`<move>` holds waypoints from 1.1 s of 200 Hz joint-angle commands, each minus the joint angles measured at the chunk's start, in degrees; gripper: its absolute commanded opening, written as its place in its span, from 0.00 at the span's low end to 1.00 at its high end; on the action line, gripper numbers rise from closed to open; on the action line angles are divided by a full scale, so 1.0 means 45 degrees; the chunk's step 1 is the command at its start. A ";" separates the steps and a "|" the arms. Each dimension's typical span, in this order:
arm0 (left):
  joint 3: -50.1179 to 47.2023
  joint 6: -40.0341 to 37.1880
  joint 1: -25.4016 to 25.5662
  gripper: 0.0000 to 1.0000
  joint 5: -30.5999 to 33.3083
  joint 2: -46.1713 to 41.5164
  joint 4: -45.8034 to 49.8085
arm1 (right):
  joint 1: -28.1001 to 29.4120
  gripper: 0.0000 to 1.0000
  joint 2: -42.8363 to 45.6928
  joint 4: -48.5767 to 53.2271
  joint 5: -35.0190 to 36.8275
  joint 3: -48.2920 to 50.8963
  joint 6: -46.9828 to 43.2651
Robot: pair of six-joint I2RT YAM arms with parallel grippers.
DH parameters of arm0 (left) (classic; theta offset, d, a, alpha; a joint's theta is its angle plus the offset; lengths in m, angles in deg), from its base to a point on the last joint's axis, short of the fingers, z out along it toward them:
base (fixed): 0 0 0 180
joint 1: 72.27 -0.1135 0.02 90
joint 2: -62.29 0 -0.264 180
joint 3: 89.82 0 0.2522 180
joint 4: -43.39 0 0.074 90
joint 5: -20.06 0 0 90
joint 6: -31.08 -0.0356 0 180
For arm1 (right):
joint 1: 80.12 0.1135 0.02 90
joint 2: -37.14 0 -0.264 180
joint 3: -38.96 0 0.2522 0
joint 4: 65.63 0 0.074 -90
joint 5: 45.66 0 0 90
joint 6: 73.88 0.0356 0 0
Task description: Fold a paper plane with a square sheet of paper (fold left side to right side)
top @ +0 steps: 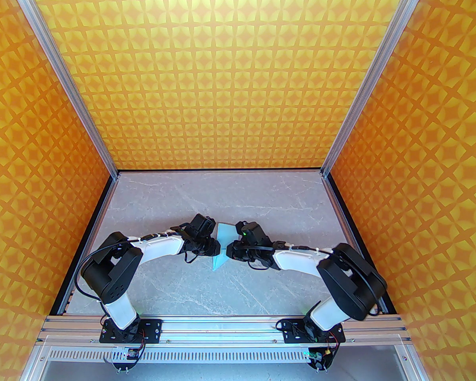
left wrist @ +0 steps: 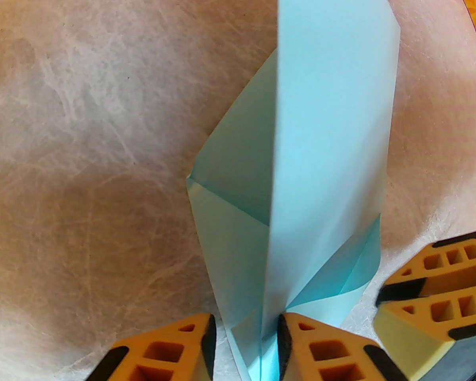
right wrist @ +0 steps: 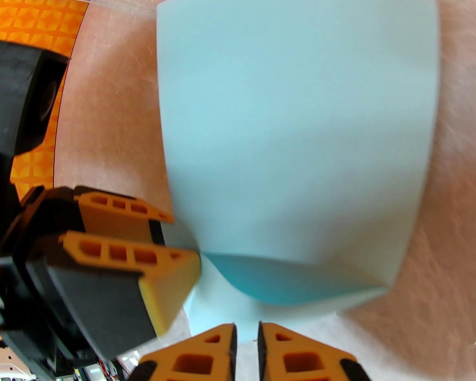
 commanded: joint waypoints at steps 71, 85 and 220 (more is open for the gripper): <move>-0.0535 0.0389 -0.0089 0.37 -0.1105 -0.0584 -0.1020 | 0.0138 0.19 -0.1182 0.0096 0.0341 -0.0624 0.0014; -0.0669 0.0485 -0.0094 0.37 -0.1174 -0.0747 -0.1250 | 0.0143 0.19 -0.1178 0.0159 0.0371 -0.0607 -0.0004; -0.0111 0.0260 -0.0668 0.27 -0.0786 0.1213 -0.0824 | 0.0151 0.27 0.0448 0.0908 0.0628 -0.0510 -0.0286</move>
